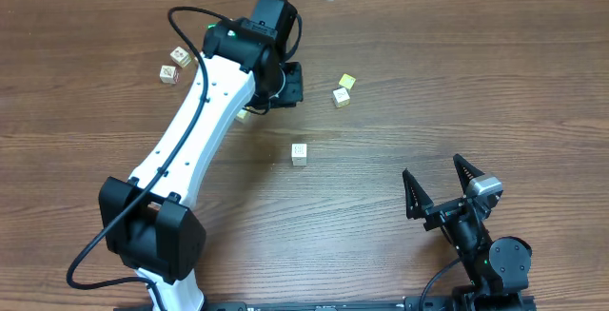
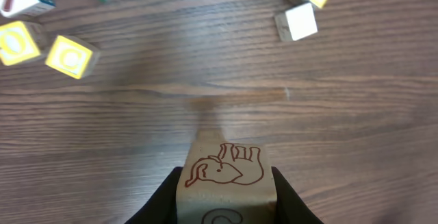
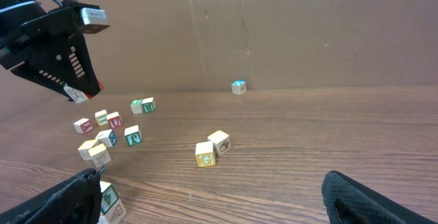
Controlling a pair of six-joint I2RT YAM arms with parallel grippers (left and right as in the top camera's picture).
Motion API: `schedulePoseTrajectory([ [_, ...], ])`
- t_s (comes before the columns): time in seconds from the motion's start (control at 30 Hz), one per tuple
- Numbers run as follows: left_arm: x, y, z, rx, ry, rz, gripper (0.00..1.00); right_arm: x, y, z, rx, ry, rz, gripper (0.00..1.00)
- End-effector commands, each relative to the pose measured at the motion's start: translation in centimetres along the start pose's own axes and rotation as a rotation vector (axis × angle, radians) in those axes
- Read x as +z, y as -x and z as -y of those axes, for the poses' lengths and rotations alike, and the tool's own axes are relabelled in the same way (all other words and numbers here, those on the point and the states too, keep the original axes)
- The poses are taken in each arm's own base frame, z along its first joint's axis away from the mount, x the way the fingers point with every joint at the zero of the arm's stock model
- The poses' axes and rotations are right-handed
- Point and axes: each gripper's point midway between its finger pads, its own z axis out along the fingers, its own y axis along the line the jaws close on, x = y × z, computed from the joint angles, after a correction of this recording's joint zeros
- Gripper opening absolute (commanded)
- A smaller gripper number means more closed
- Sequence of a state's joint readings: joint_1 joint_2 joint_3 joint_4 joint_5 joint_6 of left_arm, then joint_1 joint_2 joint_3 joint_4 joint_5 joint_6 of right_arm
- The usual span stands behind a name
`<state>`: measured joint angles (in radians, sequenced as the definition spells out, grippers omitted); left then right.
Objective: Form a tower
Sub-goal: 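Lift the elephant-picture block and carry it toward the tower, then move the held elephant-picture block over the bow-picture block on the tower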
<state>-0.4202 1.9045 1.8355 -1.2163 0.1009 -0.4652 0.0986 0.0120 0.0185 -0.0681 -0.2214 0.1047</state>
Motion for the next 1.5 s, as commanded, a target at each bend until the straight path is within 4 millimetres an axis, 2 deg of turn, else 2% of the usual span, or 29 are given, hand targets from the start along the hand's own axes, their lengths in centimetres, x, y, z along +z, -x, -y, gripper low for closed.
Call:
schedulePoseTrajectory([
  [0.0, -1.2, -0.4, 1.5, 0.020, -0.037, 0.012, 0.11, 0.0, -0.1, 0.1, 0.001, -0.003, 0.005, 1.00],
  [0.43, -1.0, -3.4, 3.3, 0.076, -0.020, -0.061, 0.06, 0.0, -0.1, 0.1, 0.001, -0.003, 0.005, 1.00],
  [0.7, -0.9, -4.1, 4.1, 0.081, -0.022, -0.070, 0.07, 0.0, -0.1, 0.1, 0.001, -0.003, 0.005, 1.00],
  [1.47, -0.8, -5.2, 4.7, 0.099, 0.013, -0.078, 0.05, 0.0, -0.1, 0.1, 0.001, -0.003, 0.005, 1.00],
])
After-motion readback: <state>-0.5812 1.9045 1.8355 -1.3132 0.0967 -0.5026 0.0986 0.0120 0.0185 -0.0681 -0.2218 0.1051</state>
